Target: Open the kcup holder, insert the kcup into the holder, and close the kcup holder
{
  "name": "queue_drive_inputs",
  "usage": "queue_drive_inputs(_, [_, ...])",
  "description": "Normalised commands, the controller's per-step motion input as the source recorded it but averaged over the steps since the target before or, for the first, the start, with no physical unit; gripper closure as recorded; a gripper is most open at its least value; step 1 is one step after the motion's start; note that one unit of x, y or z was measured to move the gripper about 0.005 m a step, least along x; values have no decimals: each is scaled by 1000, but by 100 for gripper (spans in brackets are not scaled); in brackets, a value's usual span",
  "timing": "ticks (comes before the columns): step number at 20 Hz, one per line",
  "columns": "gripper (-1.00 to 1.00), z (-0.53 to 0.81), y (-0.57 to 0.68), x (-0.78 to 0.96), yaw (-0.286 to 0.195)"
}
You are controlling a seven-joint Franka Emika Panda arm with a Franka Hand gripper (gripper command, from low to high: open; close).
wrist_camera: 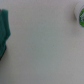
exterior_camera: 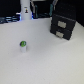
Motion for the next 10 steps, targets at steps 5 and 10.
queue_drive_inputs(5, [-100,211,611,-148,-150])
queue_drive_inputs(10, [-100,206,709,-135,-174])
